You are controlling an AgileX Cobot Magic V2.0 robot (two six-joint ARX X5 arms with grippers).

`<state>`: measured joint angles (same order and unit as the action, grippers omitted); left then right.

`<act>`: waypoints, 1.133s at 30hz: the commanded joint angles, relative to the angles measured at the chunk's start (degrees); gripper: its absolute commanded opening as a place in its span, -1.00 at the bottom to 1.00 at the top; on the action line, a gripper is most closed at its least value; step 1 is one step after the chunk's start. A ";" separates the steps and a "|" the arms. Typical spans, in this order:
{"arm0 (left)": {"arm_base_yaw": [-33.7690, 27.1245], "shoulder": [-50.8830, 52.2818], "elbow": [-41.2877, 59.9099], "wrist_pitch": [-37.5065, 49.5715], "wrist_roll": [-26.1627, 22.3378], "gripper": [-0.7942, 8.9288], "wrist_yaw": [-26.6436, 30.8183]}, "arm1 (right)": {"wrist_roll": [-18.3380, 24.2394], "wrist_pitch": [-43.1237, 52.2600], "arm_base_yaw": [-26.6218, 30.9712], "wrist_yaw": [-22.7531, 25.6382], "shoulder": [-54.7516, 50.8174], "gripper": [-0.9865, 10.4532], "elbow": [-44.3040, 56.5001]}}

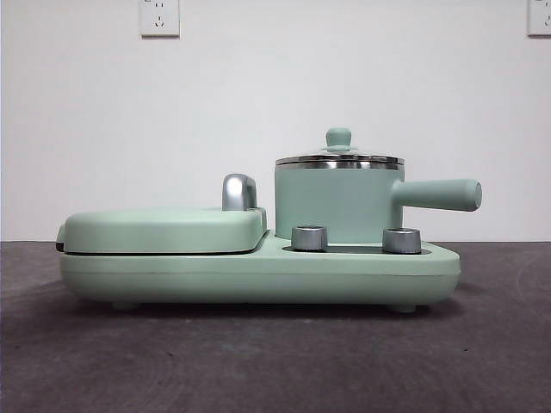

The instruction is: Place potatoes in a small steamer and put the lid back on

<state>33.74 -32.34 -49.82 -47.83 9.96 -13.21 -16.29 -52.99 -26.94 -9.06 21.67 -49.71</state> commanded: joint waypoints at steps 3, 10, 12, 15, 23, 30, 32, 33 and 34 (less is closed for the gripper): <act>0.35 0.46 0.39 0.98 1.62 -0.81 0.39 | 0.87 0.70 -0.33 -0.55 0.33 -0.82 -0.33; 0.37 0.46 0.39 1.11 1.49 -0.80 0.37 | 0.26 0.70 -0.31 -0.28 0.26 -0.80 -0.35; 0.37 0.55 0.39 1.11 1.49 -0.80 0.37 | 0.28 0.70 -0.31 0.31 0.26 -0.80 -0.35; 0.37 0.55 0.39 1.11 1.49 -0.80 0.37 | 0.28 0.70 -0.31 0.22 0.26 -0.80 -0.35; -2.34 2.75 0.70 1.09 1.46 -0.80 0.57 | 0.28 0.70 -0.31 0.22 0.26 -0.80 -0.35; -16.39 8.63 7.58 8.41 -0.72 -0.80 0.59 | 0.26 0.70 -0.31 0.22 0.26 -0.80 -0.35; -20.85 11.28 12.28 14.01 -0.87 -0.80 0.59 | 0.28 0.70 -0.31 0.11 0.26 -0.80 -0.35; -22.47 12.41 14.80 16.92 -1.49 -0.80 0.59 | 0.28 0.70 -0.31 0.13 0.26 -0.80 -0.35; -24.15 13.81 17.64 20.22 -2.84 -0.80 0.59 | 0.26 0.70 -0.31 0.13 0.26 -0.80 -0.35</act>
<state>10.33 -19.22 -33.78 -30.89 9.34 -12.64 -16.27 -52.93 -26.96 -8.97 21.69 -49.71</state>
